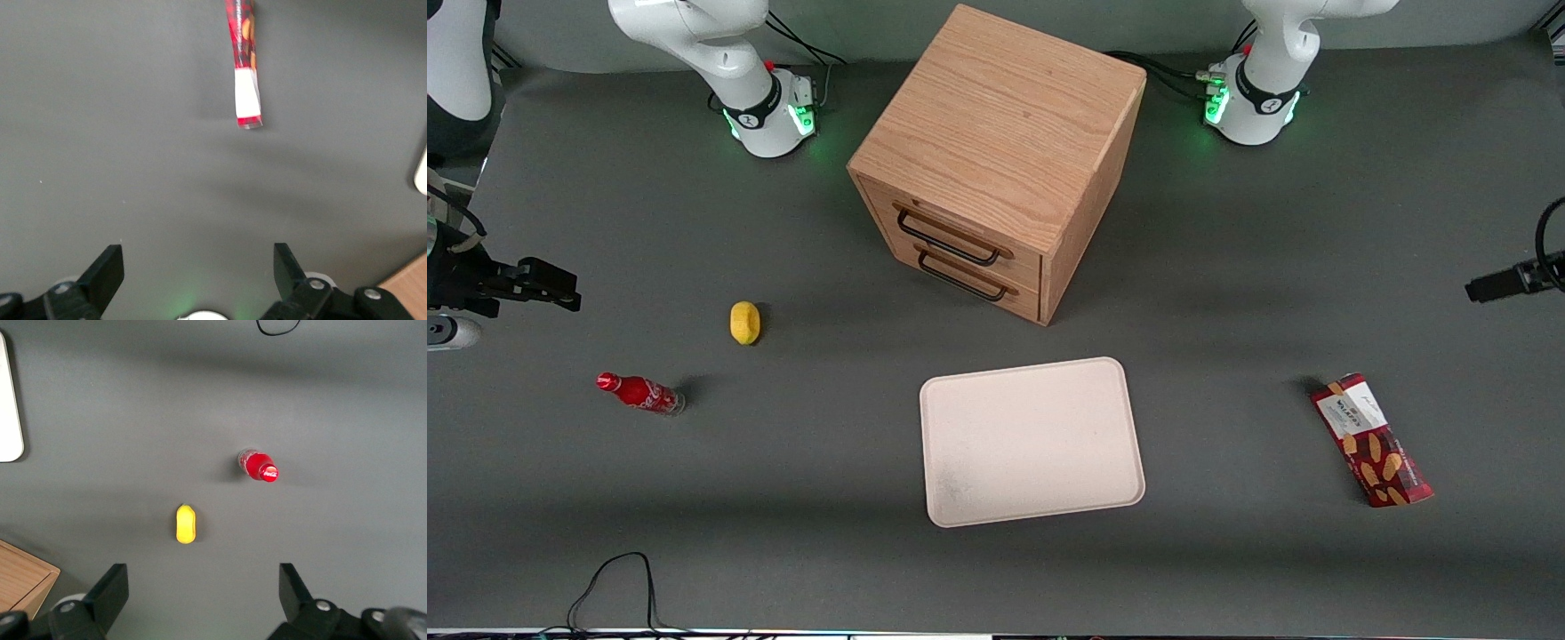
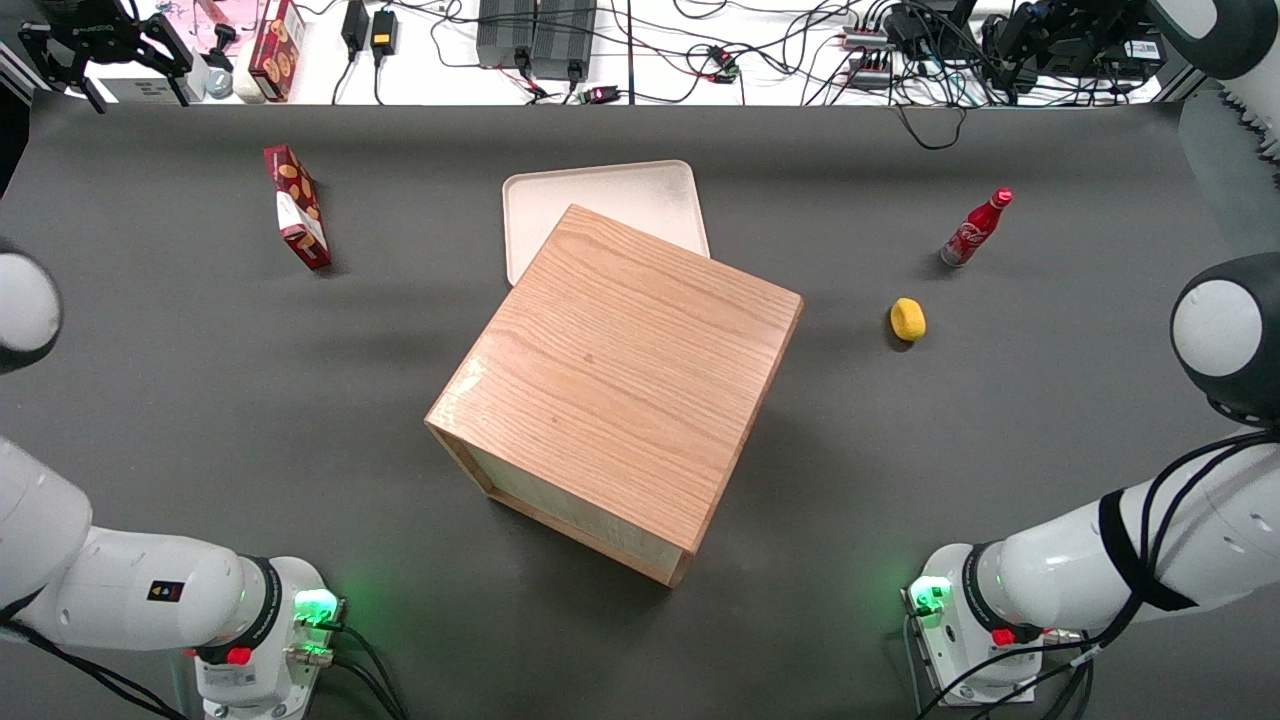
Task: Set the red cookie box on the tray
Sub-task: 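Lower the open left gripper over the red plaid cookie box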
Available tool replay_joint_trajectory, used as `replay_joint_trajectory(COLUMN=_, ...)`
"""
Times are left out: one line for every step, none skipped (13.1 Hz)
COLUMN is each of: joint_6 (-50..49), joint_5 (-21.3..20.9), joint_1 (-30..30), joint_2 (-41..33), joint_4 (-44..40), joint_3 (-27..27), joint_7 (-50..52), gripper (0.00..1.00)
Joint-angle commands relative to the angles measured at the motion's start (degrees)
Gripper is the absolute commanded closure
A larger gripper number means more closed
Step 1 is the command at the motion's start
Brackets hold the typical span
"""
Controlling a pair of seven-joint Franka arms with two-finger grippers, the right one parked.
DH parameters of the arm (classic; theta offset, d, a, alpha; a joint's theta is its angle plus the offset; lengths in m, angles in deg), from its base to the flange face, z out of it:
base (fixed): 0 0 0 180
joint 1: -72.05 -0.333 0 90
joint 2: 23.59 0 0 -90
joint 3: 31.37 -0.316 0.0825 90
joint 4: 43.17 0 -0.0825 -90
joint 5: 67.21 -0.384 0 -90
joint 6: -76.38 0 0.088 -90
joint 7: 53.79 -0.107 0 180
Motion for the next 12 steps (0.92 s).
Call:
replay_joint_trajectory(joint_6=-2.18, joint_5=4.48, joint_1=-1.39, joint_2=13.06, joint_4=-14.55, joint_3=-2.63, joint_7=-0.15, gripper=0.0)
replay_joint_trajectory(joint_6=-2.09, joint_5=4.5, joint_1=-1.57, joint_2=15.27, joint_4=-16.68, joint_3=-2.72, joint_7=-0.32, gripper=0.0)
replay_joint_trajectory(joint_6=-2.09, joint_5=4.93, joint_1=-2.53, joint_2=15.82, joint_4=-16.79, joint_3=-2.63, joint_7=-0.32, gripper=0.0)
replay_joint_trajectory(joint_6=-1.14, joint_5=4.94, joint_1=-2.71, joint_2=15.99, joint_4=-16.7, joint_3=-2.63, joint_7=-0.32, gripper=0.0)
replay_joint_trajectory(joint_6=0.35, joint_5=5.03, joint_1=-2.72, joint_2=16.43, joint_4=-16.35, joint_3=-2.63, joint_7=-0.32, gripper=0.0)
replay_joint_trajectory(joint_6=2.37, joint_5=5.29, joint_1=-2.72, joint_2=18.09, joint_4=-16.09, joint_3=-2.63, joint_7=-0.5, gripper=0.0)
replay_joint_trajectory(joint_6=5.26, joint_5=5.38, joint_1=-2.72, joint_2=19.76, joint_4=-15.22, joint_3=-2.55, joint_7=-0.41, gripper=0.0)
replay_joint_trajectory(joint_6=8.68, joint_5=5.9, joint_1=-2.72, joint_2=21.52, joint_4=-14.6, joint_3=-2.46, joint_7=-0.33, gripper=0.0)
replay_joint_trajectory(joint_6=11.76, joint_5=7.91, joint_1=-2.72, joint_2=22.84, joint_4=-13.81, joint_3=-2.46, joint_7=-0.24, gripper=0.0)
replay_joint_trajectory(joint_6=14.66, joint_5=8.8, joint_1=-2.72, joint_2=23.9, joint_4=-12.76, joint_3=-2.46, joint_7=-0.32, gripper=0.0)
replay_joint_trajectory(joint_6=17.83, joint_5=9.15, joint_1=-2.72, joint_2=24.95, joint_4=-11.27, joint_3=-2.46, joint_7=-0.41, gripper=0.0)
replay_joint_trajectory(joint_6=20.21, joint_5=9.68, joint_1=-2.63, joint_2=25.57, joint_4=-9.69, joint_3=-2.2, joint_7=-0.41, gripper=0.0)
